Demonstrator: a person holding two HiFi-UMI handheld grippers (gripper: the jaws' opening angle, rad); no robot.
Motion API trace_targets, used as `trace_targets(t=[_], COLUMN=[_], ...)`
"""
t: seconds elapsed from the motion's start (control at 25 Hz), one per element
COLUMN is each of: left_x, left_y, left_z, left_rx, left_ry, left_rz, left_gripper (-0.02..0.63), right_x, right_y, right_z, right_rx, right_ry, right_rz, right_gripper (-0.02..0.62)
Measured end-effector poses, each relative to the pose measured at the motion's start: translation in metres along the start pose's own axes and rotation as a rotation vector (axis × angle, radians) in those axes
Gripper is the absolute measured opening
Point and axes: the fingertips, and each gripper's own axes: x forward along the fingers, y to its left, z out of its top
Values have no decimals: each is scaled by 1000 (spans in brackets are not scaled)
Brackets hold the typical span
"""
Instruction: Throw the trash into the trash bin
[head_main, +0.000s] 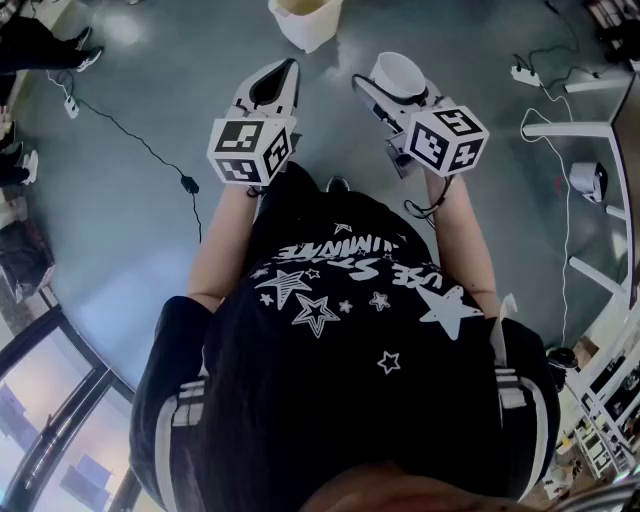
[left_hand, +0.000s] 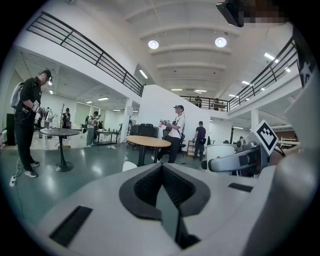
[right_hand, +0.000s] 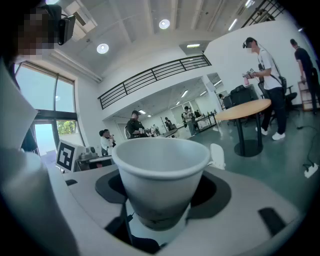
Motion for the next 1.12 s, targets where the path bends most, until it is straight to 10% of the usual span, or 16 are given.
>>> trace_targets(t=[0.44,1.12], left_x=[10,133], left_y=[-4,125], left_z=[-1,43], left_rx=[-5,-28], left_ry=[7,25], left_rz=[-33,-75], left_gripper=[11,11], right_x=[2,157], right_y=[-5,-75], right_z=[-2,81], right_rx=[0,26], right_ry=[13,31], right_rz=[-22,-54], right_gripper=[310,310])
